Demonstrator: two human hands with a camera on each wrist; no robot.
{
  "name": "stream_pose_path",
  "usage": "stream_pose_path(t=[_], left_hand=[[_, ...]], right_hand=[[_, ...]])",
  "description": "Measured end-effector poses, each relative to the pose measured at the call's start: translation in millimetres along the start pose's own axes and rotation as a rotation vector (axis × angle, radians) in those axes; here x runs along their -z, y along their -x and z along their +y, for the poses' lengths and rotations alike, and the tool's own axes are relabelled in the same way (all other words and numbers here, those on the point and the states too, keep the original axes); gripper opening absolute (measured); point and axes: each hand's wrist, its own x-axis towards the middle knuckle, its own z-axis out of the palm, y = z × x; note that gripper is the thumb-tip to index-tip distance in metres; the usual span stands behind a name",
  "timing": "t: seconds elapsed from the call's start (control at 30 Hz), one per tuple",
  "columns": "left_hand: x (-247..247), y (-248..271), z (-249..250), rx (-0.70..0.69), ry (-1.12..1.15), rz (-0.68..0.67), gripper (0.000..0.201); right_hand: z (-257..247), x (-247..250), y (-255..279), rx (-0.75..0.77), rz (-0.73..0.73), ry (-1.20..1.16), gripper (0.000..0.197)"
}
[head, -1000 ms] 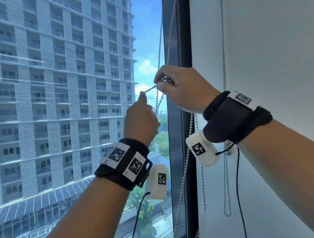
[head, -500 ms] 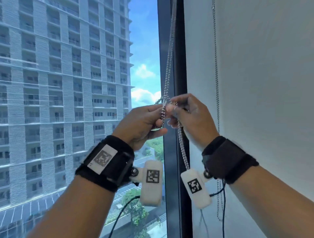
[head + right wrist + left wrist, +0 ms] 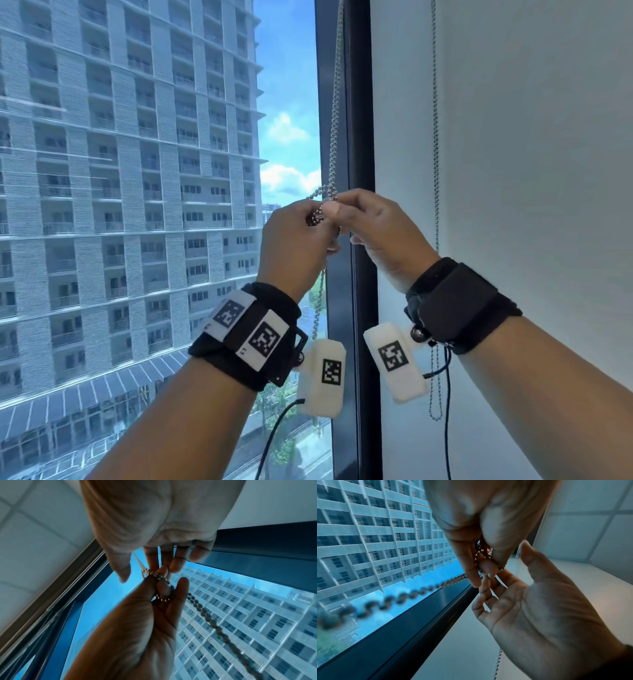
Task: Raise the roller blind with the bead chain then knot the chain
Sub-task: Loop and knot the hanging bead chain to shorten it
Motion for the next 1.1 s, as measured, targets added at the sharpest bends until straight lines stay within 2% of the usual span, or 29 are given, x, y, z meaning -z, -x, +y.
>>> stream_pose_path(t=[0.1,0.2,0.37,0.5,0.57,0.8,0.9,1.0,1.1], left_hand=[[-6,3,0,-0.035,-0.034,0.003,0.019],[-5,9,-1,-0.044,0.031,-0.045,0.022],[0,18,-3,0.058,0.315,-0.001,0.015],[5,18,-7,0.136,0.432,-0.021,0.020],[10,17,-9,0.174,0.509,-0.038,0.014],[7,29,-14,0.211,0.726,-0.088,0.031],[3,35,-11,0.221,0.843,-0.094,0.030],[2,37,-8,0.241,0.820,-0.054,0.029],[1,39,-5,0.217,0.913,-0.044,0.028]], right_hand=[[2,0,-2,0.055,0.060,-0.004,0.012],[1,3,-4,0.071,0.097,0.039,0.016],[-1,4,0,0.061,0.097,0.002,0.020],[-2,6,0,0.034,0.073,-0.089,0.029],[3,10,2,-0.012,0.067,-0.108,0.030],[12,12,20,-0.044,0.052,-0.078,0.022],[9,16,20,-0.002,0.024,0.031,0.017],[8,20,22,0.016,0.036,0.132,0.014],[12,20,26,0.001,0.057,0.136,0.011]])
